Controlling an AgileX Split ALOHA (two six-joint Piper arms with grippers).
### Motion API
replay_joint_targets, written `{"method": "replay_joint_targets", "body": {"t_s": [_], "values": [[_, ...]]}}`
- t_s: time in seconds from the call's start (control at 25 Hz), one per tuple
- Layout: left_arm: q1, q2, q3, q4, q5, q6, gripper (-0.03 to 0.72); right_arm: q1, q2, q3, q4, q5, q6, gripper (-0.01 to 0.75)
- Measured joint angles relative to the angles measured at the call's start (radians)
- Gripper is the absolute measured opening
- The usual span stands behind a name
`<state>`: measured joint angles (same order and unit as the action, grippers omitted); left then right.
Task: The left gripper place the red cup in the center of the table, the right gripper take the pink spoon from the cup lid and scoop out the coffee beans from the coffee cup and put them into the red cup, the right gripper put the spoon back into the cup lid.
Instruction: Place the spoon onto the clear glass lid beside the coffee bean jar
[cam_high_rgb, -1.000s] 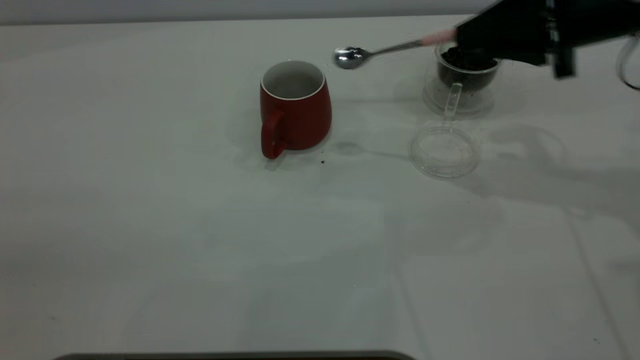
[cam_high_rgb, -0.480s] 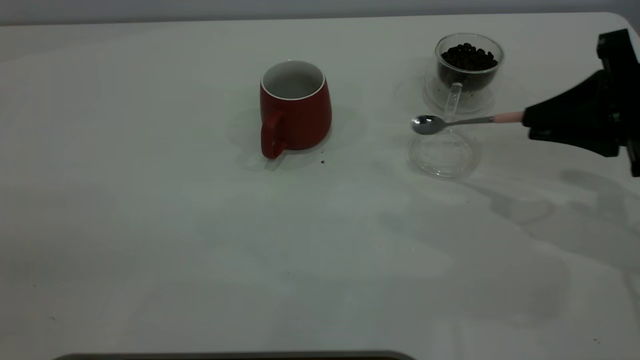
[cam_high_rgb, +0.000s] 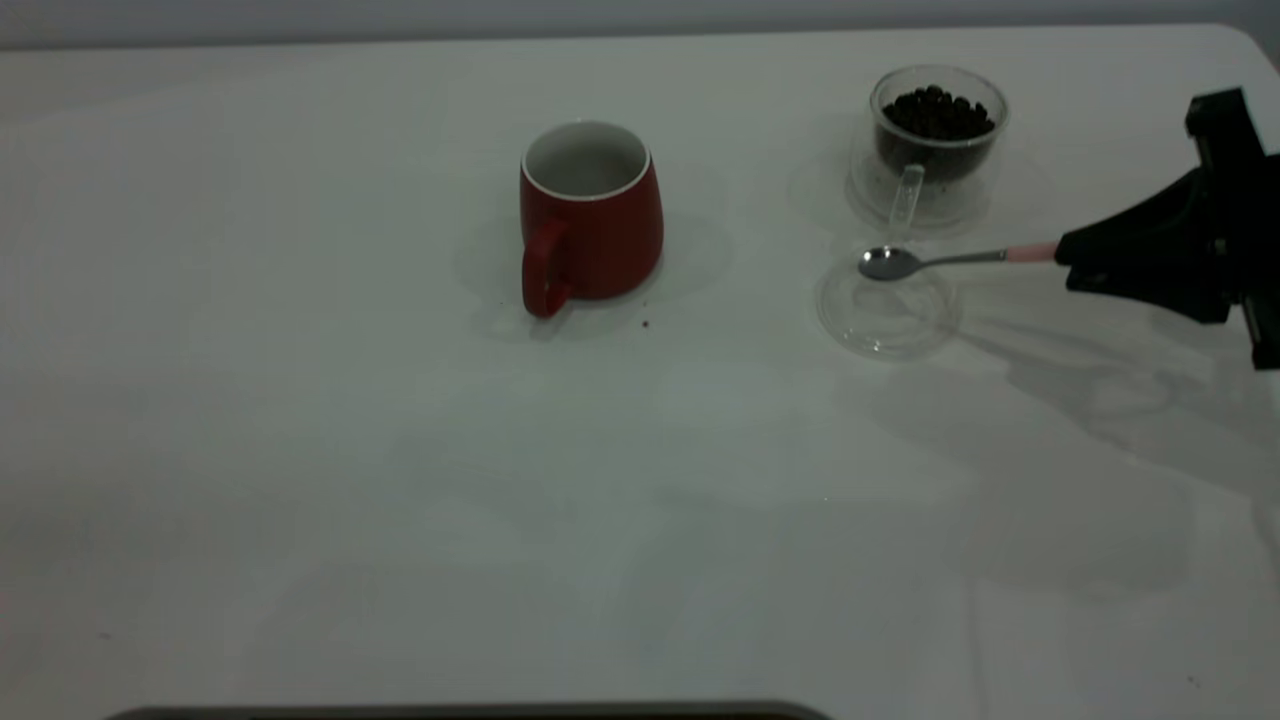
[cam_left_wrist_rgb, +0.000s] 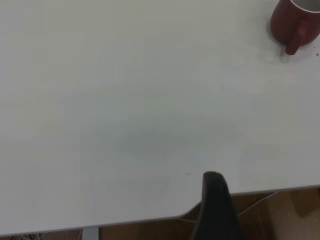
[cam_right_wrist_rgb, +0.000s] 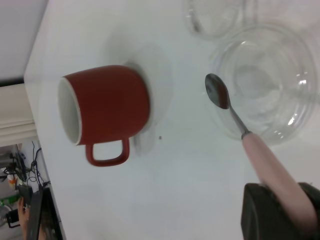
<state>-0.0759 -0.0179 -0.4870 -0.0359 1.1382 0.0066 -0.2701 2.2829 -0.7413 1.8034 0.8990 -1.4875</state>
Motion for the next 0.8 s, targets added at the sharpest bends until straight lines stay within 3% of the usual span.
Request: {"method": "replay_joint_targets", "body": {"t_s": [0.8], "values": [[0.000, 0.000, 0.000, 0.000, 0.000, 0.002, 0.569, 0.001, 0.189, -0.124, 0.002, 0.092, -0.057, 0.113]]}}
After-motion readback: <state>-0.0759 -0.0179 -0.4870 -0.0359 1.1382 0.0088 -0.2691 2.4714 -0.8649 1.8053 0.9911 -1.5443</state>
